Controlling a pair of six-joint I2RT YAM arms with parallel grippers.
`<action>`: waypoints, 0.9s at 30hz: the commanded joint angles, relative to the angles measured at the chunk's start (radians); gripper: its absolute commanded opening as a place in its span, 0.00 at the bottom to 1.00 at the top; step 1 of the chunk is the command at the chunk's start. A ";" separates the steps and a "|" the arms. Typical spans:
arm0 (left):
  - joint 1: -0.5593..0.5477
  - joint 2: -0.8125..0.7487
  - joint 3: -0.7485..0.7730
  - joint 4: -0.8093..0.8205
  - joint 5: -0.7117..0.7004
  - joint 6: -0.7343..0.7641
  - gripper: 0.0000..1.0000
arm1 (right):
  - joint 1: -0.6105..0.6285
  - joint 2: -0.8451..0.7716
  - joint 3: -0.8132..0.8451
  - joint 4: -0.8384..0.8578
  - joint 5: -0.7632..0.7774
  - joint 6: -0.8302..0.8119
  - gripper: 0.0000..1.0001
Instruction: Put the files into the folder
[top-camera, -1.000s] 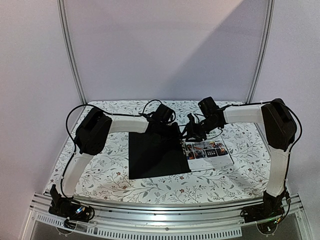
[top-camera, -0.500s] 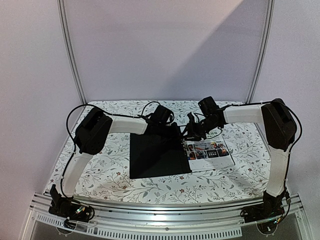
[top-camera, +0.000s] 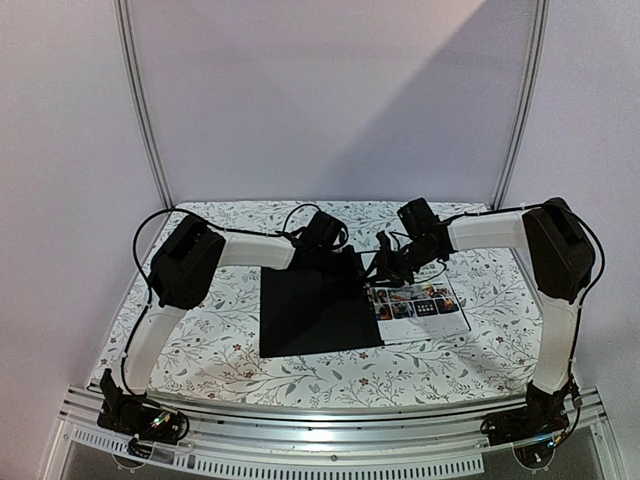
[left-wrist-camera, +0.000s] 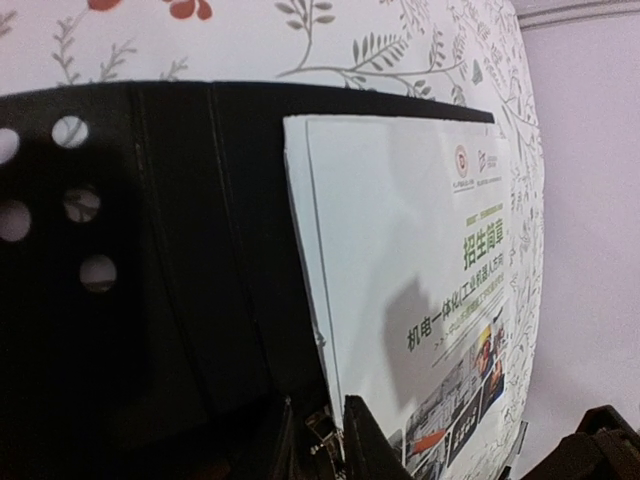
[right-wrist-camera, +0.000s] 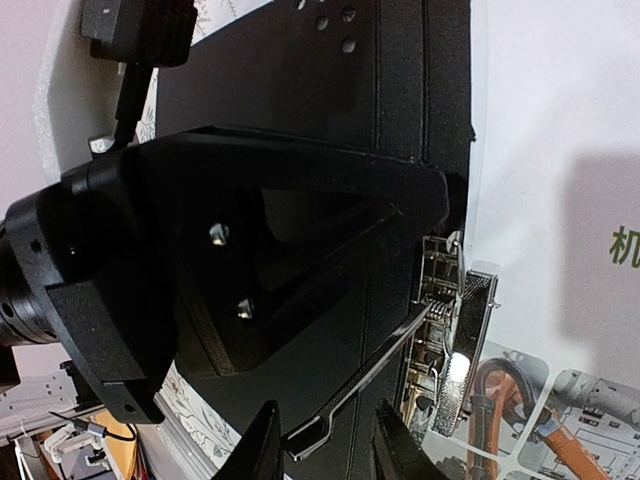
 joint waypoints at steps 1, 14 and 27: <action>-0.008 0.003 -0.030 -0.066 0.011 0.015 0.18 | 0.001 -0.049 -0.015 0.012 0.017 0.002 0.30; -0.016 -0.041 -0.020 -0.080 -0.003 0.059 0.21 | -0.007 -0.067 -0.013 0.012 0.025 0.006 0.33; -0.030 -0.027 0.007 -0.103 0.014 0.070 0.18 | -0.012 -0.080 -0.039 0.010 0.037 0.007 0.26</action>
